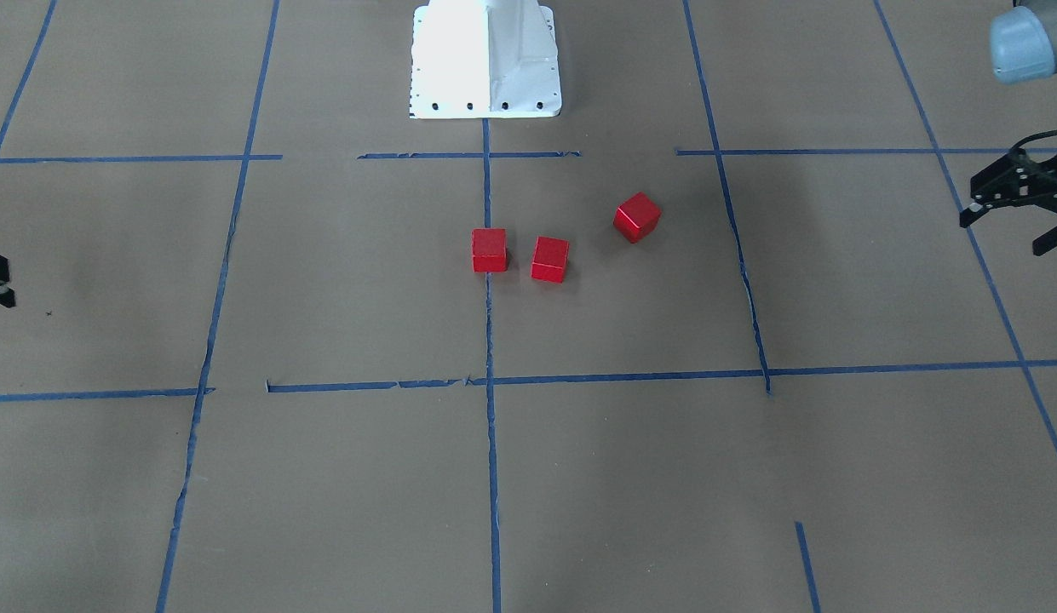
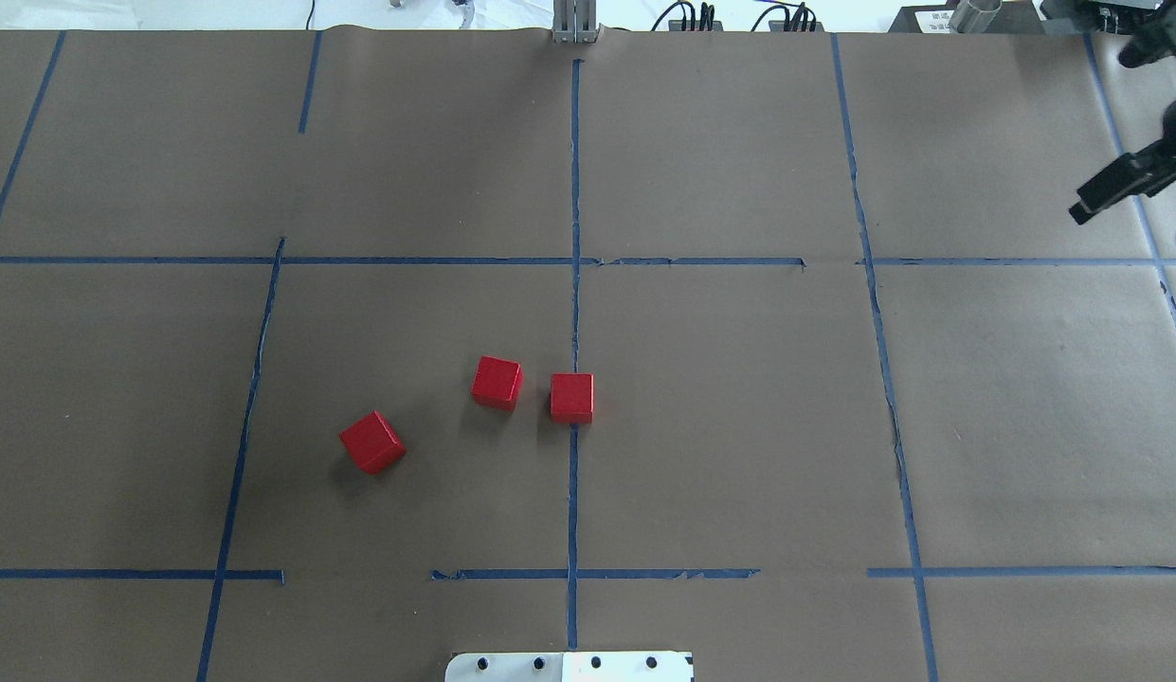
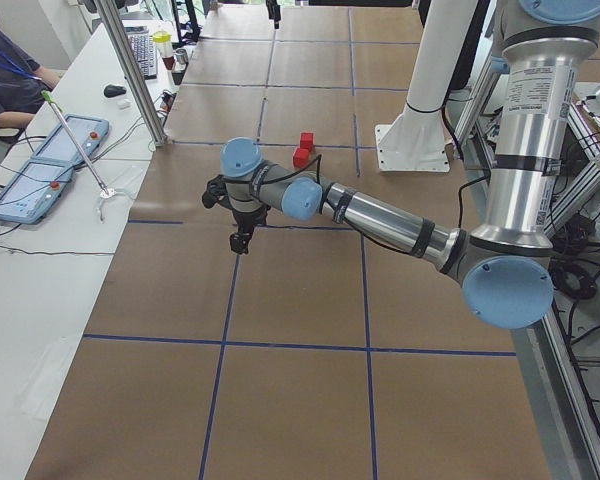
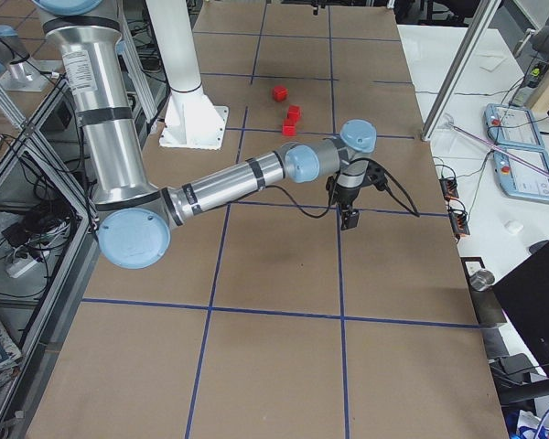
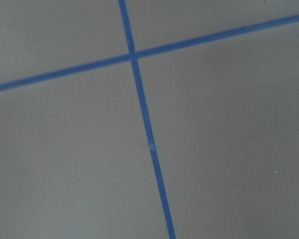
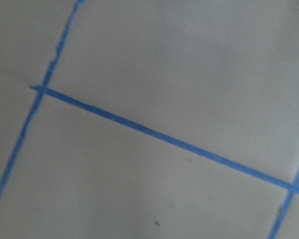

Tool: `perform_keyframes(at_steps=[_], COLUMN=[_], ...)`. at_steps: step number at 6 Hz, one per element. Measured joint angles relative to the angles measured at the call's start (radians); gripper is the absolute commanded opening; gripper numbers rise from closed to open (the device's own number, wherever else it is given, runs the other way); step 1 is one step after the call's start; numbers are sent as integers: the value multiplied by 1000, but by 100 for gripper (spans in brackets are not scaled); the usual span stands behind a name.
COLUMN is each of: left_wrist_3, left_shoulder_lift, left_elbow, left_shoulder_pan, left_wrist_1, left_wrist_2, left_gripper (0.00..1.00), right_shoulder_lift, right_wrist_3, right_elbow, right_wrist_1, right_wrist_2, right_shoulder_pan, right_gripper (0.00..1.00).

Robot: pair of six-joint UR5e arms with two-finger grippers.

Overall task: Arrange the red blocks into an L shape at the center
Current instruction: 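Raise the right arm away while the left arm reaches toward the cubes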

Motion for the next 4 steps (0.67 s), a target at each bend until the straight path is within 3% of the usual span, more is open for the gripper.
perform_keyframes(at_steps=[2, 4], left_wrist_3=[-219, -437], left_shoulder_lift=[-113, -259], left_elbow=[-30, -35], left_shoulder_pan=[125, 308], left_wrist_1=[-4, -4], left_wrist_2=[5, 94], left_gripper=[100, 100], right_shoulder_lift=[-208, -289], right_wrist_3=[-192, -210], right_elbow=[21, 18], right_wrist_1=[4, 10], right_wrist_2=[5, 3], right_shoulder_pan=[166, 225], right_gripper=[99, 100])
